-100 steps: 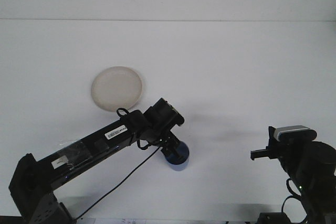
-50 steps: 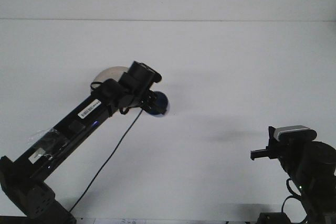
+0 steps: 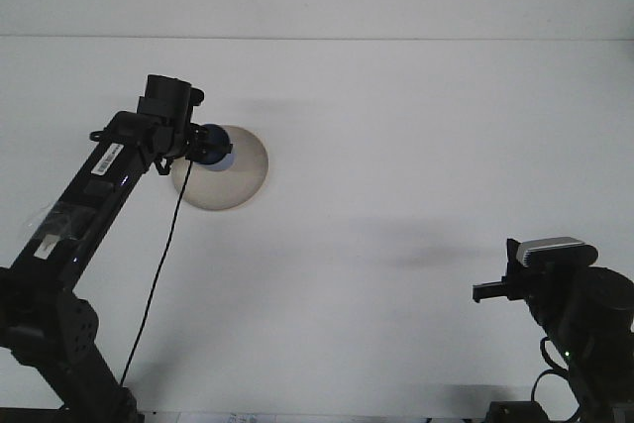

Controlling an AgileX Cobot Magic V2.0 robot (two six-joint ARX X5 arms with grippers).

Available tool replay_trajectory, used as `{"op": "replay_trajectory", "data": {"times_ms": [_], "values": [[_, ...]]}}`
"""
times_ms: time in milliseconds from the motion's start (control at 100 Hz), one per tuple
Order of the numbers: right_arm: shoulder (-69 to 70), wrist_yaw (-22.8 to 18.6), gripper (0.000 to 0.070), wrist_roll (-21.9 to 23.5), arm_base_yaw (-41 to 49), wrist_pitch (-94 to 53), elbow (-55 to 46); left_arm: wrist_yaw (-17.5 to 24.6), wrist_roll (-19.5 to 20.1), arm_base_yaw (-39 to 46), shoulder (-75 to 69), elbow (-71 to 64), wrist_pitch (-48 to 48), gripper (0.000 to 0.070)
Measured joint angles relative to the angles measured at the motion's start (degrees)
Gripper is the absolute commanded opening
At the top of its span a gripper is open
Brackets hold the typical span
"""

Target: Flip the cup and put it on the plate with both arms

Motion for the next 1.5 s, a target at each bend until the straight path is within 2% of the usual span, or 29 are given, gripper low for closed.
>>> {"op": "replay_trajectory", "data": {"times_ms": [260, 300, 360, 480, 530, 920, 1250, 1500], "values": [[0.00, -0.02, 0.0000, 0.00, 0.00, 0.00, 0.00, 0.02, -0.94, 0.28, 4.55, 0.00, 0.74, 0.0019], [0.00, -0.02, 0.0000, 0.00, 0.00, 0.00, 0.00, 0.11, -1.05, 0.28, 4.66, 0.00, 1.18, 0.0037], [0.00, -0.02, 0.0000, 0.00, 0.00, 0.00, 0.00, 0.11, -1.25, 0.28, 4.66, 0.00, 1.57, 0.0149], [0.00, -0.02, 0.0000, 0.00, 0.00, 0.00, 0.00, 0.11, -1.62, 0.28, 4.70, 0.00, 1.86, 0.0525], [0.00, -0.02, 0.0000, 0.00, 0.00, 0.00, 0.00, 0.09, -1.64, 0.28, 4.70, 0.00, 1.84, 0.0592], [0.00, -0.02, 0.0000, 0.00, 0.00, 0.00, 0.00, 3.02, -2.69, 0.28, 2.91, 4.94, 0.50, 0.0584], [0.00, -0.02, 0.0000, 0.00, 0.00, 0.00, 0.00, 3.02, -5.75, -0.22, -12.92, 4.24, -2.62, 0.0573], [0.00, -0.02, 0.0000, 0.00, 0.00, 0.00, 0.00, 2.60, -8.24, -4.35, -28.94, -8.35, 2.43, 0.0573]]}}
